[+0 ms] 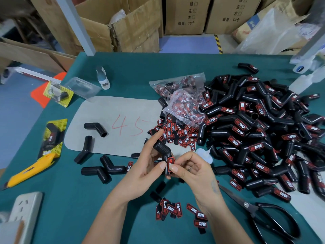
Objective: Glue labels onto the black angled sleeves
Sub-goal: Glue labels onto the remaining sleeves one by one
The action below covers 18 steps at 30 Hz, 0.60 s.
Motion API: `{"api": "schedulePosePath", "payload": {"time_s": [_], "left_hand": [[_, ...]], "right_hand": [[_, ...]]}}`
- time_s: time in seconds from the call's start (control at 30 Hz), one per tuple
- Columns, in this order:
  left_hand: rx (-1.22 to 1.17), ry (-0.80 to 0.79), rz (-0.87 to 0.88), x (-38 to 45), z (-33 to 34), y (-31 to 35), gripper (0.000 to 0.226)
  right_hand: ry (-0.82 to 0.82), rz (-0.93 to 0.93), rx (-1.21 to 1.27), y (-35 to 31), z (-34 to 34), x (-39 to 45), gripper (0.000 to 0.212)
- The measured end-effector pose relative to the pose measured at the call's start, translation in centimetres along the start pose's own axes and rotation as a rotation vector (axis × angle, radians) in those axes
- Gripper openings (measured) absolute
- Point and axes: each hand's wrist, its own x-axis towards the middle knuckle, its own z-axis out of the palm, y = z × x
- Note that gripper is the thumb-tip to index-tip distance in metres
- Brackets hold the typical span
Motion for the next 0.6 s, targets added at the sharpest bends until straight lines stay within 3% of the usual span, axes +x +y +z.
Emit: {"api": "schedulePosePath", "payload": {"time_s": [0.6], "left_hand": [[-0.007, -0.011, -0.024, -0.10, 0.16, 0.36, 0.076]], "right_hand": [[0.011, -0.017, -0.063, 0.05, 0.02, -0.20, 0.020]]}}
